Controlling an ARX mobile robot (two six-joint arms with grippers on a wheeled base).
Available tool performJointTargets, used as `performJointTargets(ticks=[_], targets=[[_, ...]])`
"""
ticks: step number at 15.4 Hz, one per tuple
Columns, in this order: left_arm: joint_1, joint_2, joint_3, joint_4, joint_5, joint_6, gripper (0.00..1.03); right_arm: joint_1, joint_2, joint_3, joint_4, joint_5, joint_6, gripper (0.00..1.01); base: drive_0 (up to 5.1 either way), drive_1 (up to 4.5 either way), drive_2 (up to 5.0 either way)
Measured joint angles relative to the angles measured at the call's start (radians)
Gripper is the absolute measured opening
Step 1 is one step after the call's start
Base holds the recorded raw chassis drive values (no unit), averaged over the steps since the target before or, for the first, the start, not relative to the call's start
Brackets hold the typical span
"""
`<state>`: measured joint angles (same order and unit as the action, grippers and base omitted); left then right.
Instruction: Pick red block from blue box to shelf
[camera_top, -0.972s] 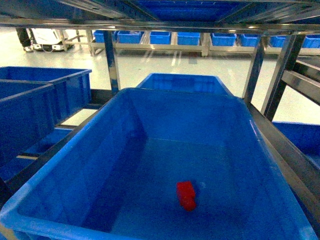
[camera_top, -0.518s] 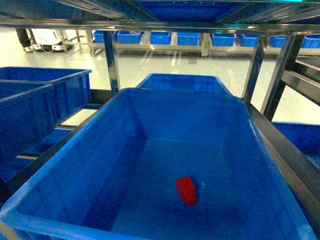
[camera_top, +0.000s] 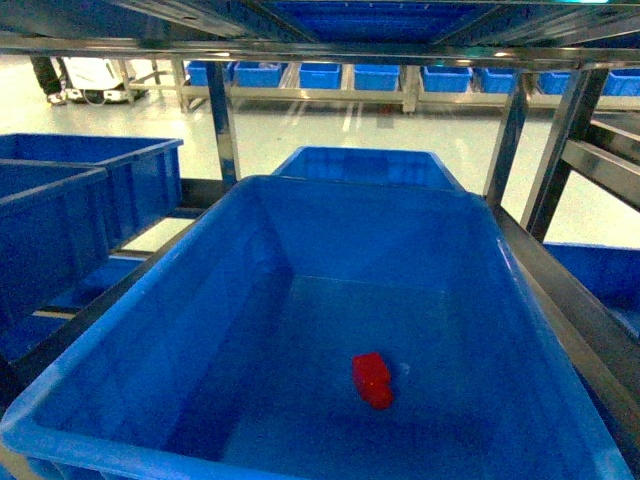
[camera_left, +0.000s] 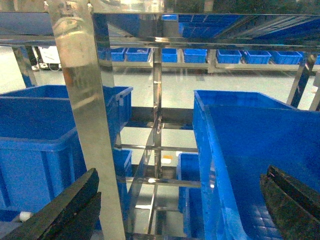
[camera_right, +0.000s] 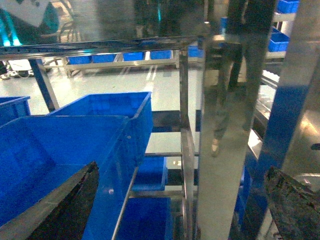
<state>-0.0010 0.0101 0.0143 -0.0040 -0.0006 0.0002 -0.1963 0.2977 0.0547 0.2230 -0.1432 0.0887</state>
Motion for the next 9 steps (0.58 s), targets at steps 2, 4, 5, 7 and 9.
performJointTargets(ticks=[2,4,5,7,9], targets=[[0.000,0.000,0.000,0.000,0.000,0.000,0.98,0.062,-0.008,-0.001,-0.001,0.045,-0.012,0.98,0.0,0.00,0.0],[0.000,0.000,0.000,0.000,0.000,0.000,0.98,0.072,-0.007,-0.001,0.002,0.055,-0.016,0.98,0.0,0.00,0.0],[0.000,0.000,0.000,0.000,0.000,0.000,0.98,0.069,-0.007,-0.001,0.001,0.056,-0.019,0.98,0.0,0.00,0.0],[0.000,0.000,0.000,0.000,0.000,0.000,0.98,0.089,-0.010,-0.001,-0.008,0.069,-0.030,0.98,0.0,0.00,0.0],[0.000,0.000,0.000,0.000,0.000,0.000,0.98,0.161,0.000,0.001,-0.029,0.103,-0.060,0.98,0.0,0.00,0.0]])
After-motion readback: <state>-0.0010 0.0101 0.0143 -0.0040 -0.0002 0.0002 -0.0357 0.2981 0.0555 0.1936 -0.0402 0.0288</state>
